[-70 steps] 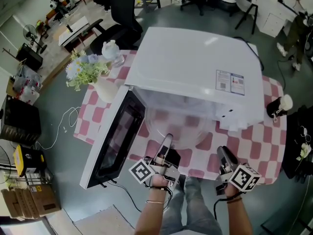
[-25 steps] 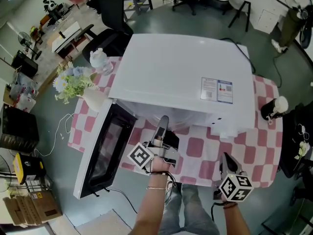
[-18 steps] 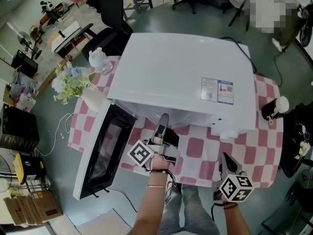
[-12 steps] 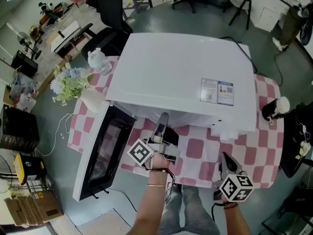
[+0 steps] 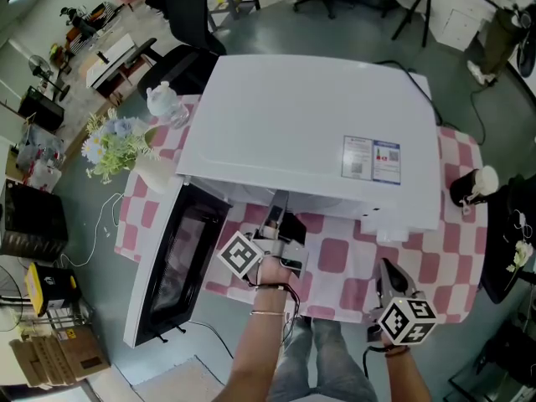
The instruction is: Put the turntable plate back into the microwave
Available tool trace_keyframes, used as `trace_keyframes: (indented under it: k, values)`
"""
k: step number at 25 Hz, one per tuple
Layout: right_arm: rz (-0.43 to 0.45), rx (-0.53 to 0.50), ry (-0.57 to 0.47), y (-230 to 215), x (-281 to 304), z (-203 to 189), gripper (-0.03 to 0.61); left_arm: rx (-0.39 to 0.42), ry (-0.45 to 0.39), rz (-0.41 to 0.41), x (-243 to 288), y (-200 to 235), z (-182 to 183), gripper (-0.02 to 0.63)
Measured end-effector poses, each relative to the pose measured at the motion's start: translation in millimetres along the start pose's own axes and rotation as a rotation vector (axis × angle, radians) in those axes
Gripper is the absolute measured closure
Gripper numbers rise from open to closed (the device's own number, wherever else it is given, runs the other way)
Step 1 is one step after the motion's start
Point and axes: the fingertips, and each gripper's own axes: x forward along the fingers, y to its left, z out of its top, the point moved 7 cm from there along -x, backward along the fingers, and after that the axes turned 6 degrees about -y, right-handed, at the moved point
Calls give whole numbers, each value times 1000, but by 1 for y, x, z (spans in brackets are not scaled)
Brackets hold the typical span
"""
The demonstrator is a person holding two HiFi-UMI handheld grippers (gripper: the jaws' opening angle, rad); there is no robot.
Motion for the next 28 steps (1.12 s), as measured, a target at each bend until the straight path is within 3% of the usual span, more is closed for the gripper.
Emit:
trace_keyframes:
  k: [28]
  values:
    - [4,18,7,-6,5,1,569,0,0,99,16,13,0,566]
